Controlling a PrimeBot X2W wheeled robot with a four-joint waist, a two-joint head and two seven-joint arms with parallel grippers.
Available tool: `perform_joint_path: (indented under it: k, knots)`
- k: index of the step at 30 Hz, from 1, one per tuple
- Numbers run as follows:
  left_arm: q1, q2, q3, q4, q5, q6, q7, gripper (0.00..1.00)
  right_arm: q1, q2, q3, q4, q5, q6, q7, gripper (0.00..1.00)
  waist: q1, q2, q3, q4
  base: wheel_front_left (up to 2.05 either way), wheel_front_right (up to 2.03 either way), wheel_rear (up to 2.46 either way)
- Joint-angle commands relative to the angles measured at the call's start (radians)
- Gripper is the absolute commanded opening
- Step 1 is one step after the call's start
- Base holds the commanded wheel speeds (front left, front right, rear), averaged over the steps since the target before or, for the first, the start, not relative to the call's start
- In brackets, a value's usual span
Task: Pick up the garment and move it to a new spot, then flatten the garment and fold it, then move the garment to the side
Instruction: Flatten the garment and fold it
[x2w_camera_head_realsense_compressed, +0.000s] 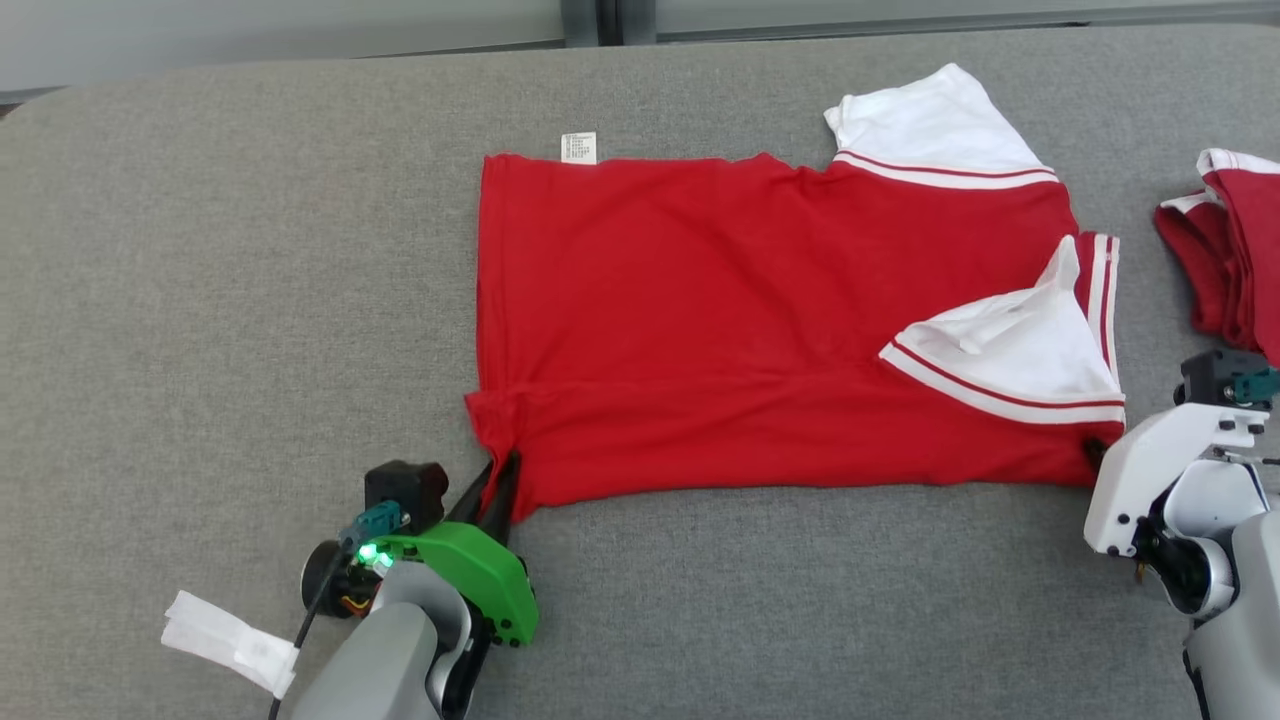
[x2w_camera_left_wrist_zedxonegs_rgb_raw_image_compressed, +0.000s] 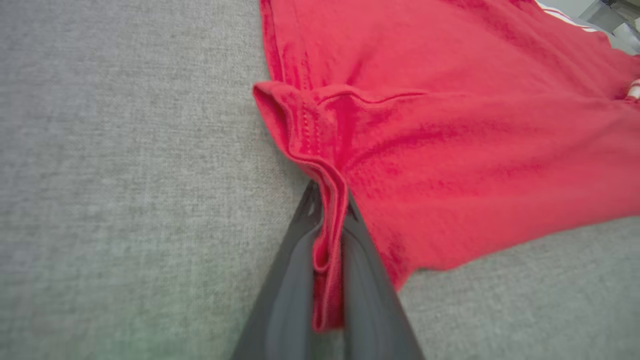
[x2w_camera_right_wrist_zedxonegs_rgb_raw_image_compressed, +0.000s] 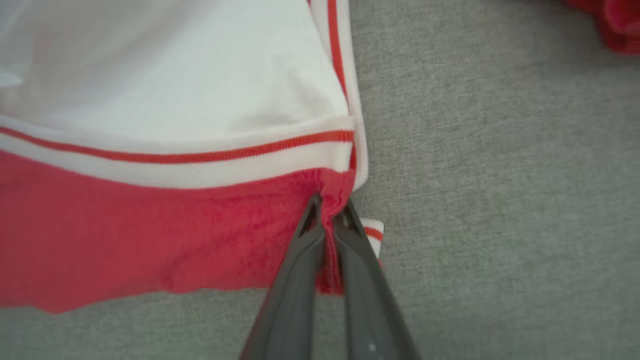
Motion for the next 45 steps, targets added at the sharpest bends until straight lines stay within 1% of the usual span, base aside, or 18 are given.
perform_joint_path:
  k: [1, 7, 11, 17, 19, 22, 25, 26, 27, 32, 36, 39, 41, 42, 45]
  knots:
    - [0.079, 0.004, -0.015, 0.032, -0.006, -0.006, 0.027, 0.0, 0.054, -0.004, 0.002, 0.009, 0.006, -0.002, 0.005, 0.0, 0.0, 0.0, -0.029, 0.012, 0.0, 0.0, 0.0]
    - [0.142, 0.035, -0.013, -0.008, -0.023, -0.006, 0.019, 0.0, 0.136, -0.012, -0.006, -0.084, 0.039, -0.002, 0.015, 0.0, 0.0, 0.0, -0.09, 0.02, 0.0, 0.0, 0.0]
    - [0.189, 0.07, 0.001, -0.062, -0.035, 0.014, 0.016, 0.0, 0.204, -0.009, -0.02, -0.161, 0.055, -0.002, 0.031, 0.0, 0.0, 0.0, -0.121, 0.025, 0.0, 0.0, 0.0]
    - [0.265, 0.114, 0.011, -0.167, -0.045, 0.045, 0.042, 0.0, 0.294, 0.016, -0.032, -0.261, 0.055, -0.002, 0.08, 0.0, 0.0, 0.0, -0.141, 0.031, 0.0, 0.0, 0.0]
    - [0.287, 0.126, 0.012, -0.199, -0.05, 0.056, 0.056, 0.0, 0.319, 0.012, -0.031, -0.278, 0.061, -0.002, 0.099, 0.0, 0.0, 0.0, -0.145, 0.034, 0.0, 0.0, 0.0]
    - [0.309, 0.141, 0.012, -0.241, -0.046, 0.08, 0.07, 0.0, 0.352, 0.029, -0.033, -0.313, 0.069, -0.002, 0.135, 0.0, 0.0, 0.0, -0.149, 0.036, 0.0, 0.0, 0.0]
    - [0.331, 0.153, 0.015, -0.283, -0.052, 0.1, 0.092, 0.0, 0.377, 0.014, -0.036, -0.326, 0.067, -0.002, 0.175, 0.0, 0.0, 0.0, -0.149, 0.034, 0.0, 0.0, 0.0]
    - [0.335, 0.157, 0.014, -0.294, -0.053, 0.103, 0.1, 0.42, 0.376, 0.009, -0.039, -0.332, 0.059, -0.002, 0.173, 0.44, 0.0, 0.0, -0.149, 0.033, 0.0, 0.0, 0.0]
    - [0.342, 0.164, 0.015, -0.307, -0.053, 0.108, 0.107, 1.0, 0.374, 0.009, -0.041, -0.334, 0.053, -0.002, 0.17, 1.0, 0.0, 0.0, -0.147, 0.031, 0.0, 0.0, 0.0]
    - [0.345, 0.18, 0.019, -0.385, -0.05, 0.133, 0.123, 1.0, 0.321, -0.004, -0.025, -0.367, 0.048, -0.002, 0.154, 1.0, 0.0, 0.0, -0.134, 0.021, 0.0, 0.0, 0.0]
    - [0.314, 0.211, 0.052, -0.462, -0.068, 0.158, 0.149, 1.0, 0.247, -0.042, -0.024, -0.4, 0.042, -0.002, 0.15, 1.0, 0.0, 0.0, -0.109, 0.018, 0.0, 0.0, 0.0]
    - [0.261, 0.249, 0.077, -0.513, -0.074, 0.171, 0.195, 1.0, 0.154, -0.073, -0.005, -0.421, 0.055, -0.002, 0.175, 1.0, 0.0, 0.0, -0.082, 0.014, 0.0, 0.0, 0.0]
    - [0.217, 0.266, 0.084, -0.532, -0.079, 0.171, 0.241, 1.0, 0.077, -0.106, 0.02, -0.419, 0.033, -0.002, 0.189, 1.0, 0.0, 0.0, -0.061, 0.011, 0.0, 0.0, 0.0]
    - [0.19, 0.269, 0.084, -0.539, -0.083, 0.167, 0.263, 1.0, 0.04, -0.109, 0.036, -0.41, 0.037, -0.002, 0.194, 1.0, 0.0, 0.0, -0.051, 0.011, 0.0, 0.0, 0.0]
    - [0.086, 0.259, 0.08, -0.532, -0.107, 0.144, 0.351, 1.0, -0.095, -0.127, 0.104, -0.363, 0.056, -0.002, 0.192, 1.0, 0.0, 0.0, -0.014, 0.014, 0.0, 0.0, 0.0]
